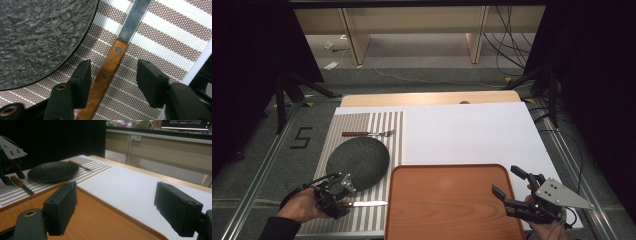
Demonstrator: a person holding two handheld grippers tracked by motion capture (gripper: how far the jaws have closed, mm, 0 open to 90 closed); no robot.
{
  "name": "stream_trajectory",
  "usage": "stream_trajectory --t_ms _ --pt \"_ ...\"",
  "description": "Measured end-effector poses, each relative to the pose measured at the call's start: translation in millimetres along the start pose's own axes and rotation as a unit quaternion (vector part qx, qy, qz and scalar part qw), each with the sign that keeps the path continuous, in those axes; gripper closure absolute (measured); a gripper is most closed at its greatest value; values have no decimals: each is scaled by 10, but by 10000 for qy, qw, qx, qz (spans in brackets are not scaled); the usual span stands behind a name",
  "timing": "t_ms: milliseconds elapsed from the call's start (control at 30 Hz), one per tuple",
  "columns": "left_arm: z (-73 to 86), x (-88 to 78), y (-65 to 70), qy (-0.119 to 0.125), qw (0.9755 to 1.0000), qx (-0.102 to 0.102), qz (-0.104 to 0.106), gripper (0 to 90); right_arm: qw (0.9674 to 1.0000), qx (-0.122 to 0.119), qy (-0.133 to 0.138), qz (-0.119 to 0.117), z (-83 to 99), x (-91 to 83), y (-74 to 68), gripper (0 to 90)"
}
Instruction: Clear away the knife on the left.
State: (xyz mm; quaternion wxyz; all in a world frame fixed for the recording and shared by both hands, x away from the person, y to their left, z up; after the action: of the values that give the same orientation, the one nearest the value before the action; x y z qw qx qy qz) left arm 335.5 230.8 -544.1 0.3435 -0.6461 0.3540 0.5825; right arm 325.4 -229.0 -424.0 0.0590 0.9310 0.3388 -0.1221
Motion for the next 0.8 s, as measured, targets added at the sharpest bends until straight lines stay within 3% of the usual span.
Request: stream_trajectory --t_ms 200,333,467,800 --pt "39 46 -19 -264 9996 62 62 542 10000 -7 7 1 -3 -3 2 196" --pt "56 40 0 -344 9991 74 219 649 10000 -6 5 2 -2 -3 2 196" --pt "60 38 4 -448 9986 129 238 751 10000 -17 9 0 -3 -4 -1 196" --pt "52 23 20 -514 9979 247 307 763 10000 -15 4 0 1 4 1 197"
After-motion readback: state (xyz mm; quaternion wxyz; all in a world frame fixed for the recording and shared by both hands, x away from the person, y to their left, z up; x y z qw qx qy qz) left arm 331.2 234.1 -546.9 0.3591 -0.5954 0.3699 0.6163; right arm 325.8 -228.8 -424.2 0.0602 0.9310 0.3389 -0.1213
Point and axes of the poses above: each handheld gripper's, and its own axes: x roughly forward along the jaws, z roughly out of its underside, y roughly to its right, the point moved 9 cm from there along x, roughly forward along the jaws, and after that the axes turned 3 degrees about -y, right-handed, at the moved point
